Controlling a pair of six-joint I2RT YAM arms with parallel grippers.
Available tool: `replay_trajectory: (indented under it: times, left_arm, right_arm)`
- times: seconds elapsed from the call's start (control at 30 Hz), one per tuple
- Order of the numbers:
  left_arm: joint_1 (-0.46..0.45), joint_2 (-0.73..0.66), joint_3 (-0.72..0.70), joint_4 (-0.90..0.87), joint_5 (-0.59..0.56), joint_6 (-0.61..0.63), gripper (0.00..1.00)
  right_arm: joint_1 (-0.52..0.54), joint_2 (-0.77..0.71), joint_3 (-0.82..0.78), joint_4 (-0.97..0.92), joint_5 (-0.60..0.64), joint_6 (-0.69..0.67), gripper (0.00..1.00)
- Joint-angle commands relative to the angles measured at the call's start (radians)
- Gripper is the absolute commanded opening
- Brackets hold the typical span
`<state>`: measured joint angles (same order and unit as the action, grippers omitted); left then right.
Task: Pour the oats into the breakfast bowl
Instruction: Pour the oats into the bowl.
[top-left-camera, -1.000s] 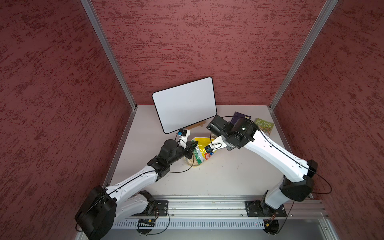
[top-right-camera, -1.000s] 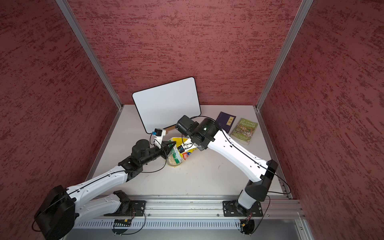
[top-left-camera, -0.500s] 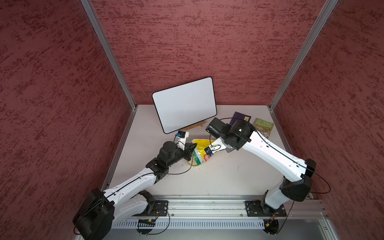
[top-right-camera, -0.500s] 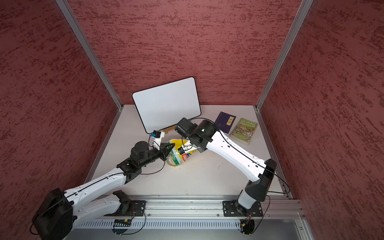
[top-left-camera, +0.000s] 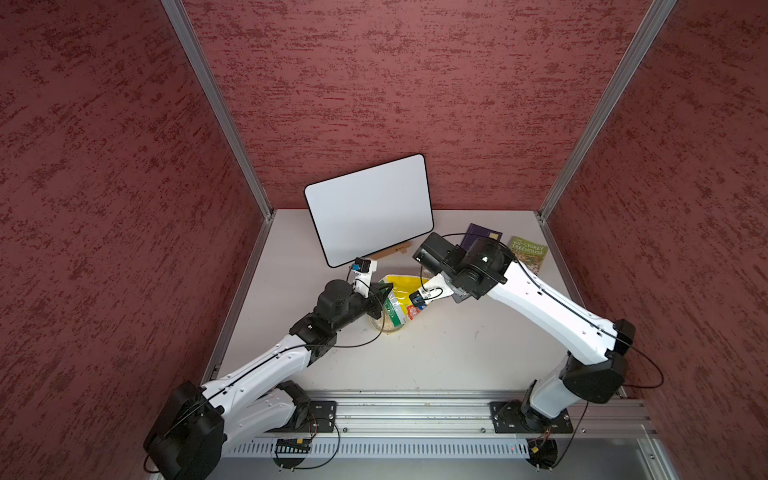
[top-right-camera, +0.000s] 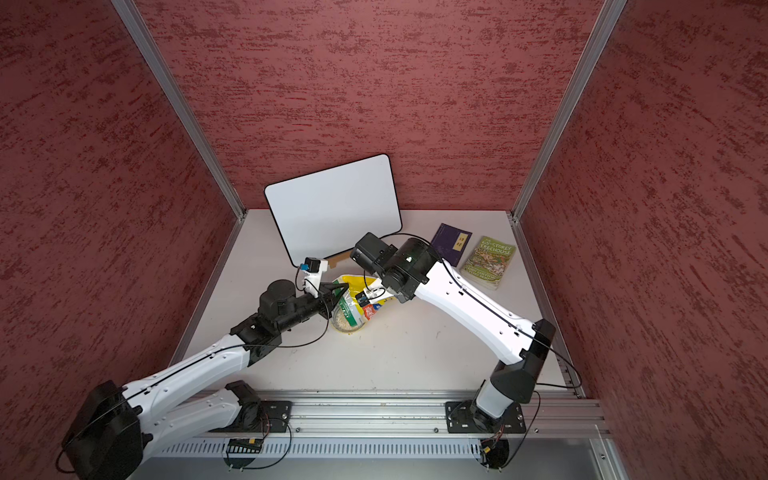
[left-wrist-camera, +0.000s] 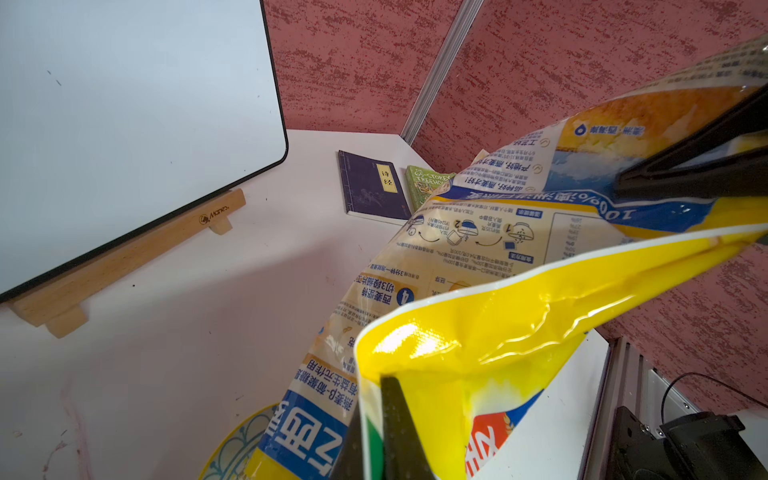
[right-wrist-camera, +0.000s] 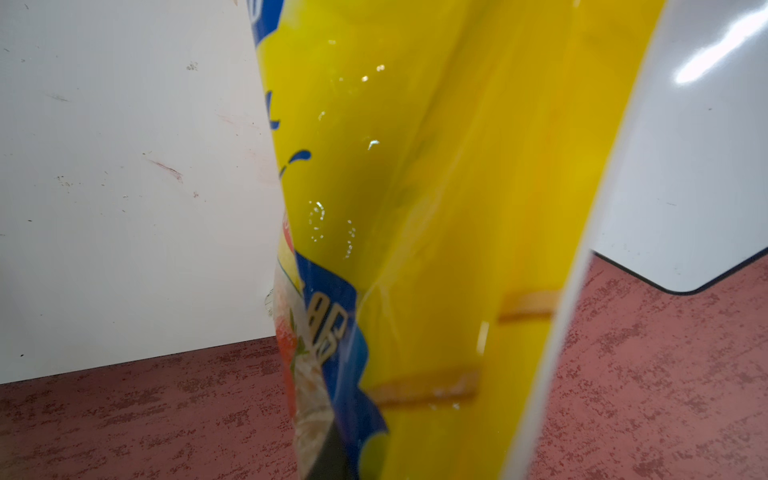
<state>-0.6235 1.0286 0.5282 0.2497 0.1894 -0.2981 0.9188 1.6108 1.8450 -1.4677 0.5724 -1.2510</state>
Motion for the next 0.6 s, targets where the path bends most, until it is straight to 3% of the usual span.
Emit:
replay_trajectory:
  times: [0.0, 0.2, 0.57]
  left_arm:
    - [0.009, 0.015, 0.022, -0.054, -0.019, 0.021, 0.00]
    - [0.004, 0.021, 0.001, -0.051, -0.043, 0.014, 0.00]
    - [0.013, -0.100, -0.028, -0.146, -0.106, 0.040, 0.00]
  right_arm:
    - [-0.009, -0.101, 0.079, 0.028, 0.157, -0.003, 0.00]
    - [-0.009, -0.112, 0.025, 0.043, 0.144, -0.003, 0.00]
    - [-0.009, -0.121, -0.021, 0.045, 0.118, 0.012, 0.00]
